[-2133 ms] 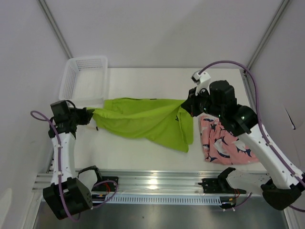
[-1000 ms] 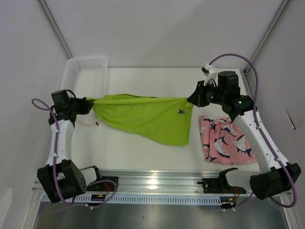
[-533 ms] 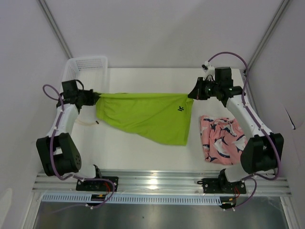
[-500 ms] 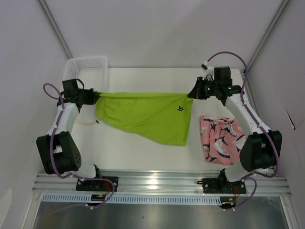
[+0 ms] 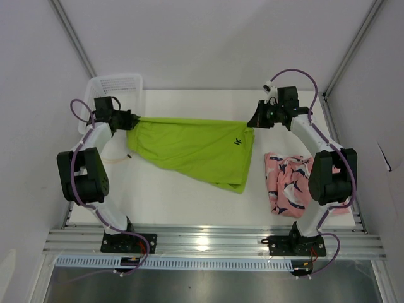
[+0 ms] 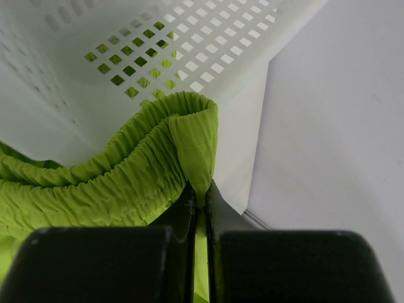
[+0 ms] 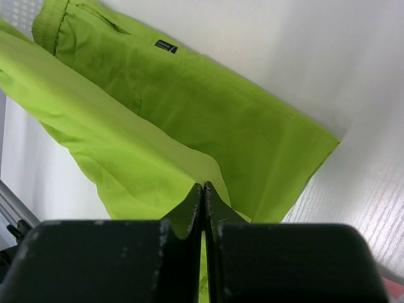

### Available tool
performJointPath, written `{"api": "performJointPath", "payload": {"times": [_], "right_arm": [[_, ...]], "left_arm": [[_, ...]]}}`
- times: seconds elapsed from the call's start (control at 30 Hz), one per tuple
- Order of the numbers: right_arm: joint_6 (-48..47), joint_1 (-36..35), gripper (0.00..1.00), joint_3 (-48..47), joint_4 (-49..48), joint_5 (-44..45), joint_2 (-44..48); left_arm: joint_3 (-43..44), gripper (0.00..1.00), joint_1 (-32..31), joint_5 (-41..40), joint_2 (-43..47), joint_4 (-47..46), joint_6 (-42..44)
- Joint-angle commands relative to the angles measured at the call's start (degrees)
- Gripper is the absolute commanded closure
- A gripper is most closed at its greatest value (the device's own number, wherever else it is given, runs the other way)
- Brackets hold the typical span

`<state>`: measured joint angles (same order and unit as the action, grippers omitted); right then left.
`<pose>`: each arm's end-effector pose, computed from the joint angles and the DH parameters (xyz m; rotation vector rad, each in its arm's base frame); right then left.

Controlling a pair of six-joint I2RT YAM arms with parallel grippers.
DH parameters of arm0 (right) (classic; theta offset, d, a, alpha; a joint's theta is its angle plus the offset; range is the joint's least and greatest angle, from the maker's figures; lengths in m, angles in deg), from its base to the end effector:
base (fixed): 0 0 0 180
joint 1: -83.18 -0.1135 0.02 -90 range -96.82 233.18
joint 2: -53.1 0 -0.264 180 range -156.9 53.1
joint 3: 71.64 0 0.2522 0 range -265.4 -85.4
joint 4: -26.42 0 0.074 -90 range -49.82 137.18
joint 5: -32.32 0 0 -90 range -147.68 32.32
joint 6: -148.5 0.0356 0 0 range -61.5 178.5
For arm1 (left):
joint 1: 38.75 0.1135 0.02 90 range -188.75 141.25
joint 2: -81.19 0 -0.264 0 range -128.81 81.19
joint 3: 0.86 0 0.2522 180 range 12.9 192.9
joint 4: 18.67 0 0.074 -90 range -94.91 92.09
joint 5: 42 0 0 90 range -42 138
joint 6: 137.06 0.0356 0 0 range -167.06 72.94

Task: Fold and stack the shorts
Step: Fold the shorts

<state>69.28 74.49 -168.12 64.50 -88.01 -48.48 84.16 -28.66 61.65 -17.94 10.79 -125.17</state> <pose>0.3932 0.0783 0.2780 -0.2287 2.3129 0.7856 0.3807 0.0592 0.2378 -1.6262 1.8601 -0.8368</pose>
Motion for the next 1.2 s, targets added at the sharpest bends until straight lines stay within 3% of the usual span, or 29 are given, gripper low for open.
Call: {"api": "performJointPath", "payload": {"times": [0.0, 0.63, 0.97, 1.07, 1.1, 1.17], "right_arm": [[0.4, 0.5, 1.0, -1.7, -2.6, 1.1, 0.9], [2.7, 0.9, 1.0, 7.2, 1.0, 4.7, 11.4], [3.3, 3.0, 1.0, 3.5, 0.9, 4.6, 4.4], [4.2, 3.7, 1.0, 2.2, -0.1, 5.4, 0.9], [4.9, 3.9, 1.0, 1.9, -0.6, 5.5, -0.2], [5.4, 4.1, 1.0, 0.0, -2.1, 4.8, -4.0]], "left_arm": [[3.4, 1.0, -0.6, -2.4, -0.4, -2.3, -0.8], [0.6, 1.0, -3.4, -3.5, 3.9, -0.8, 0.6], [6.9, 1.0, -5.9, -4.8, -1.2, 0.0, 0.7], [8.5, 0.93, -6.3, -5.2, -3.9, 0.9, 0.9], [9.4, 0.81, -6.4, -5.4, -4.5, 1.1, 0.9], [10.0, 0.68, -6.6, -5.3, -6.2, -0.2, 1.1]]}}
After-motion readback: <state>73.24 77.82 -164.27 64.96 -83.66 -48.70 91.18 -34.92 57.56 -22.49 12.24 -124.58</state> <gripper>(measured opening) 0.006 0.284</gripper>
